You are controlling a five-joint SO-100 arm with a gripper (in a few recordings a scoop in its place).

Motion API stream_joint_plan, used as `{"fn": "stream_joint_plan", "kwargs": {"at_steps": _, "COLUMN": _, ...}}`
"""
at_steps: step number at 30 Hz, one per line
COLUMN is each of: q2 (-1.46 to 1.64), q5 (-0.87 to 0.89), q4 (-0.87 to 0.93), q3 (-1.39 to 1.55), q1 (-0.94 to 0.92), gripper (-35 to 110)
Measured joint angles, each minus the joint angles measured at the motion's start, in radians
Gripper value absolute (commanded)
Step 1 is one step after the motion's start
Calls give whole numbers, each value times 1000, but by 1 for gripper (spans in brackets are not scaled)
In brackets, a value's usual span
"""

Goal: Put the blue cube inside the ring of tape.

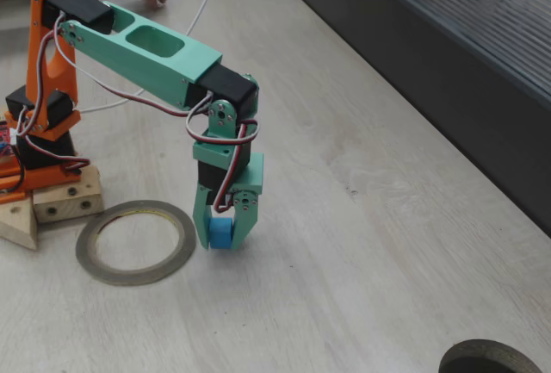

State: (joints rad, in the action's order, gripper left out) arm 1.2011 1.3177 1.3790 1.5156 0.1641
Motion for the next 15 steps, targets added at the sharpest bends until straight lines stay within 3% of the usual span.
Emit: {"fn": "stream_joint_plan", "kwargs": {"at_steps": 15, "q2": 184, "q5": 0, "q4": 8, "q3": 6, "q1": -5, "gripper": 3}}
